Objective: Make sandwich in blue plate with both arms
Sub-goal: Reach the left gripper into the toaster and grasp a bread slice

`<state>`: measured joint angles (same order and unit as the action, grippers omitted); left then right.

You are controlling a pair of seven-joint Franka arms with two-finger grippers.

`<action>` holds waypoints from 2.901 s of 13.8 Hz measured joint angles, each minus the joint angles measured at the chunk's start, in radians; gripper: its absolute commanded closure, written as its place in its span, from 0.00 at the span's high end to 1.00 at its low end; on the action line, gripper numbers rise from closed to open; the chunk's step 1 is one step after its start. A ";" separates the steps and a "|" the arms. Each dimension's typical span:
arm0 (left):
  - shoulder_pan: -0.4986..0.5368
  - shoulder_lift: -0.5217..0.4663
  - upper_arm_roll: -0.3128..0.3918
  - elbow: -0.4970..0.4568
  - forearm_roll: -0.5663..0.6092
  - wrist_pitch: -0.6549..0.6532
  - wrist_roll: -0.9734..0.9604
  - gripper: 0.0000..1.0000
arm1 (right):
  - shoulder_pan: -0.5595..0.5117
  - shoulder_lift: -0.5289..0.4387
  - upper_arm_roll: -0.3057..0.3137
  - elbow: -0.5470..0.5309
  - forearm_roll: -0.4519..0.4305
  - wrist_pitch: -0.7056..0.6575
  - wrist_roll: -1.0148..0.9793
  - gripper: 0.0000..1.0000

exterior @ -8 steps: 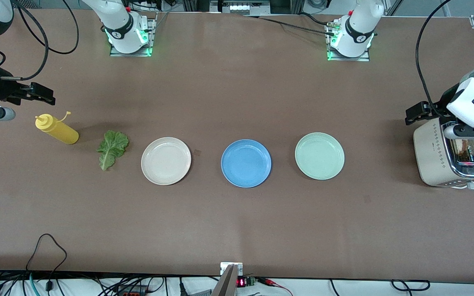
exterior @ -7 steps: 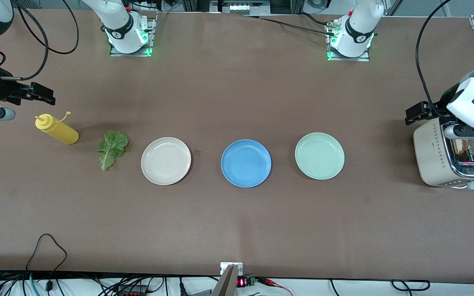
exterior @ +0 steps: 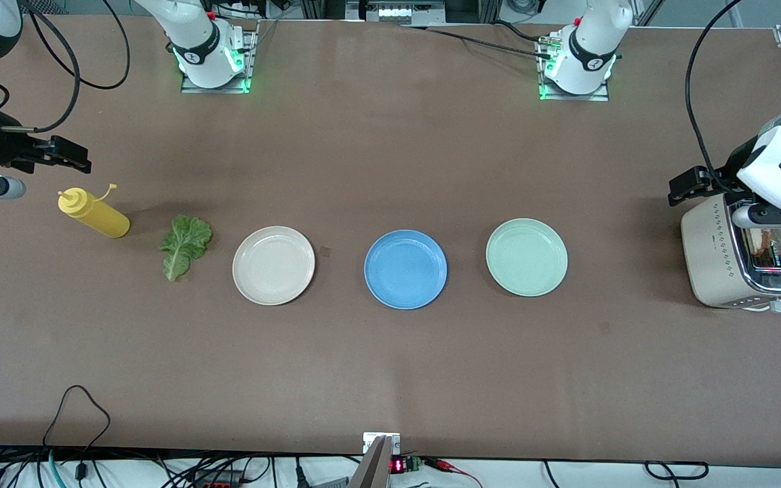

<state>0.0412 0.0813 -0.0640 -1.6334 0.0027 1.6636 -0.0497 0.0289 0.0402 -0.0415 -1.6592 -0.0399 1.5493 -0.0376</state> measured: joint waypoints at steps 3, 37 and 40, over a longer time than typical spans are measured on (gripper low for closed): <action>0.011 -0.001 0.008 0.000 0.000 0.001 -0.001 1.00 | 0.000 0.000 0.000 0.000 0.000 0.000 0.000 1.00; 0.395 0.307 0.017 -0.011 0.012 0.137 0.362 0.79 | 0.002 0.000 0.003 0.000 0.000 -0.001 0.000 1.00; 0.400 0.312 0.017 -0.012 0.012 0.137 0.364 0.72 | 0.002 0.000 0.003 0.000 0.000 -0.005 0.000 1.00</action>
<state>0.4415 0.3930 -0.0470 -1.6450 0.0149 1.8008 0.3147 0.0307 0.0402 -0.0383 -1.6592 -0.0399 1.5445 -0.0377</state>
